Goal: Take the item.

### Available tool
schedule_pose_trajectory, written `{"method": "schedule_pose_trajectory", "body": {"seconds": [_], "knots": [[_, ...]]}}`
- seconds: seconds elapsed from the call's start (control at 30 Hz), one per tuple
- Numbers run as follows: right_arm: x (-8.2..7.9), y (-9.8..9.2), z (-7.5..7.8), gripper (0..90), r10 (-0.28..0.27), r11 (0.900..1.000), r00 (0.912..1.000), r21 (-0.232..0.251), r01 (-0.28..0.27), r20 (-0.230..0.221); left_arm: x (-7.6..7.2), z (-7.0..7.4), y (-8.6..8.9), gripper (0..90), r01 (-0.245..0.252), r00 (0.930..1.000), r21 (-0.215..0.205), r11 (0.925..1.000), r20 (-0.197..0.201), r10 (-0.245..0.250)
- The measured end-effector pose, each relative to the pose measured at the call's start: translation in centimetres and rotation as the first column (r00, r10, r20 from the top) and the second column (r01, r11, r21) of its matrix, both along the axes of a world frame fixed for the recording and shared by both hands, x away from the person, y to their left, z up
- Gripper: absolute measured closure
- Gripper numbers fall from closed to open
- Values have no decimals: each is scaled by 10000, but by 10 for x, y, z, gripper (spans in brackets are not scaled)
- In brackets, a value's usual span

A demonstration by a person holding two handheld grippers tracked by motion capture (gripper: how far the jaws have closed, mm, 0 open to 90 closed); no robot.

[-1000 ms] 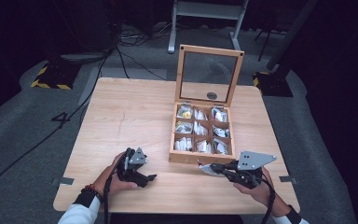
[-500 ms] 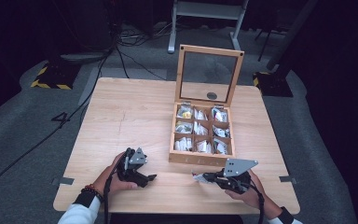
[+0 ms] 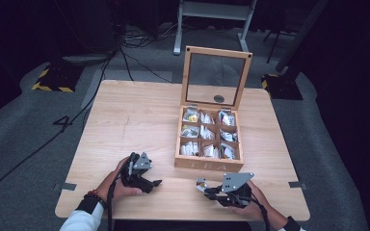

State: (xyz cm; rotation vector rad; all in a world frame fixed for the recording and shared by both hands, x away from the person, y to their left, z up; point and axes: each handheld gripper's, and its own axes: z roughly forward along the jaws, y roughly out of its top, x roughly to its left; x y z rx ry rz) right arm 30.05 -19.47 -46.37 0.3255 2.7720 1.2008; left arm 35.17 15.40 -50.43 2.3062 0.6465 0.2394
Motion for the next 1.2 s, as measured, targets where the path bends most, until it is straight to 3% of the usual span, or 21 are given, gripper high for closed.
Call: {"method": "schedule_pose_trajectory", "body": {"seconds": [0.23, 0.5, 0.83, 1.03, 1.2], "knots": [[0, 3, -10, 613, -51, 9990, 9990, -435, 32, -437, 0, 0, 0, 148, -1, 10000, 0, 10000, -1, 1], [-2, -2, -17, 451, -22, 9984, 9957, -558, -30, -922, 0, 0, 0, 148, -15, 10000, 0, 10000, 1, 15], [-4, -12, -17, 225, -277, 9973, 9949, -698, 210, -967, 0, 0, 0, 148, -25, 10000, 4, 10000, 2, 25], [-5, -21, -14, 216, -432, 9987, 9922, -330, 396, -1171, 1, 0, -1, 146, 1, 10000, 17, 10000, -1, -1], [-4, -30, -7, 243, -695, 9976, 9935, -106, 688, -897, 1, 0, -1, 144, 31, 10000, 30, 10000, -14, -31]]}}
